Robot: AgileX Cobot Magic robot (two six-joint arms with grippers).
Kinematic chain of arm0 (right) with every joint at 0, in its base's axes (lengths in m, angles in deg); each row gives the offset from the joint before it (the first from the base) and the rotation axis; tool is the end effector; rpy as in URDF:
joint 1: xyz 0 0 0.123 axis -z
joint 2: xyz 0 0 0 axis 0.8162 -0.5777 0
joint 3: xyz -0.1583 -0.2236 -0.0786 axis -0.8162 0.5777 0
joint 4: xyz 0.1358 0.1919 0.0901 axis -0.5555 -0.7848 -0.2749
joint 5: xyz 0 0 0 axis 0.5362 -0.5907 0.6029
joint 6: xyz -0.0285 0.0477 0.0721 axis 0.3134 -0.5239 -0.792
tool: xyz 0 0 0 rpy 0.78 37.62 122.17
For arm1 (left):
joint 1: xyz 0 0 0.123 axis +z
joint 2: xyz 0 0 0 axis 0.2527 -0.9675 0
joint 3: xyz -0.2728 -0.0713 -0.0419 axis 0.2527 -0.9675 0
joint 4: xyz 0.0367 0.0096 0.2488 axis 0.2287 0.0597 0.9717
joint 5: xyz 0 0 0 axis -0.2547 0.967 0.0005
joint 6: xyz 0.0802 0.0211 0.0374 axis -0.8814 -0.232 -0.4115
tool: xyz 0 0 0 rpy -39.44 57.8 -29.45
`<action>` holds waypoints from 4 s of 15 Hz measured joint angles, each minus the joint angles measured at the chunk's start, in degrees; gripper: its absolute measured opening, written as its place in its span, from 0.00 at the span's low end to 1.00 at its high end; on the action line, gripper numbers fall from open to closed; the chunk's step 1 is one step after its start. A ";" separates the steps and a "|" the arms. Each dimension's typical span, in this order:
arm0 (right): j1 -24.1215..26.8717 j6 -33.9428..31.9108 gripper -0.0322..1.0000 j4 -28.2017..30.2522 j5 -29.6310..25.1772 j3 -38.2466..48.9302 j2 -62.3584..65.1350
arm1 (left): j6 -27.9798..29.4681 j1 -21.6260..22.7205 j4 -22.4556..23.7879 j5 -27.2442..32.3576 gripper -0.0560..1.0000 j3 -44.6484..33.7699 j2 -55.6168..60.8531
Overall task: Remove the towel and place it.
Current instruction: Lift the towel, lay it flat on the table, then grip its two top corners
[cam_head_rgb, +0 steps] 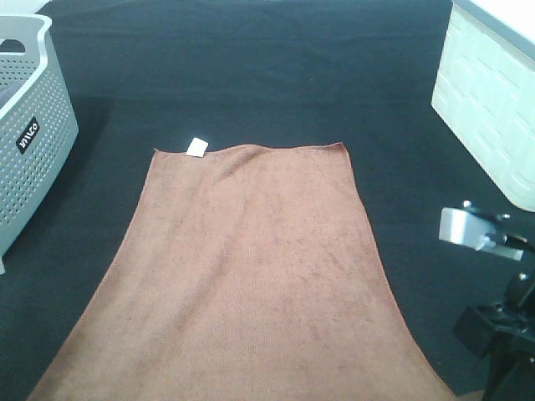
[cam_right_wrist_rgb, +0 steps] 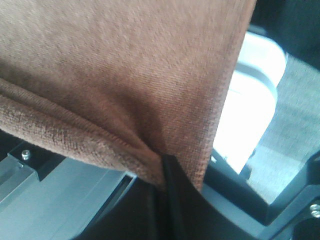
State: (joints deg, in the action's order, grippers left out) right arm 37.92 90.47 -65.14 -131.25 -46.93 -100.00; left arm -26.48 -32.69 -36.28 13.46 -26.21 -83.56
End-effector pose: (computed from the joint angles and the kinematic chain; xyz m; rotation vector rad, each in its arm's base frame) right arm 0.1466 0.0834 0.1919 0.2941 -2.7837 -0.5425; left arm 0.1205 -0.0907 0.2021 -0.1152 -2.8257 0.7693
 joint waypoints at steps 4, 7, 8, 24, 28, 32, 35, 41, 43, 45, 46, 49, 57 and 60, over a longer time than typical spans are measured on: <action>0.40 1.32 0.03 -2.75 1.15 0.46 -6.88 | -0.63 0.00 1.09 0.17 0.05 -0.06 -7.33; 0.40 2.98 0.03 -2.75 3.21 0.52 -13.35 | -1.78 0.00 0.00 0.00 0.05 -0.06 -13.18; 0.40 2.98 0.03 -2.75 3.95 0.52 -15.18 | -2.18 0.17 -0.52 -0.11 0.05 -0.06 -14.95; 0.46 8.48 0.03 -4.35 12.49 0.57 -23.20 | -3.72 -1.15 1.26 -7.62 0.06 3.38 -27.04; 0.69 8.82 0.08 -2.64 13.58 0.57 -23.38 | -3.67 -6.25 2.58 -10.31 0.08 3.84 -28.19; 0.86 8.82 0.38 -1.03 13.75 0.57 -23.38 | -3.67 -6.82 4.24 -10.43 0.30 3.84 -28.19; 1.03 8.77 0.64 -1.20 13.52 0.57 -23.43 | -3.38 -6.88 4.13 -5.90 0.61 3.78 -28.19; 1.15 8.77 0.69 -1.20 12.20 0.57 -23.43 | -3.44 -6.88 4.18 -3.44 0.73 3.78 -28.19; 1.15 8.77 0.69 -1.26 12.09 0.63 -22.23 | -3.50 -6.88 4.18 -2.12 0.73 3.78 -28.19; 1.15 8.77 0.69 -1.60 12.09 0.69 -18.79 | -4.35 -6.88 4.18 -0.11 0.73 3.78 -28.19; 1.15 8.77 0.69 -1.78 12.09 0.69 -16.33 | -5.10 -6.88 4.18 0.69 0.73 3.78 -28.19; 1.15 7.33 0.69 -1.95 12.43 0.74 -8.19 | -6.82 -6.88 4.18 1.72 0.73 3.78 -28.19; 1.15 0.86 0.71 -1.78 13.01 0.74 8.25 | 1.32 -6.88 13.75 3.27 0.73 11.06 -16.16; 1.15 -0.11 0.71 -1.72 13.29 0.74 8.65 | 7.85 -6.88 22.75 3.44 0.73 17.42 -12.66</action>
State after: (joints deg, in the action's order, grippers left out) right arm 39.07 90.35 -66.85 -117.95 -46.18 -91.35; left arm -18.63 -39.56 -13.53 16.90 -8.79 -96.23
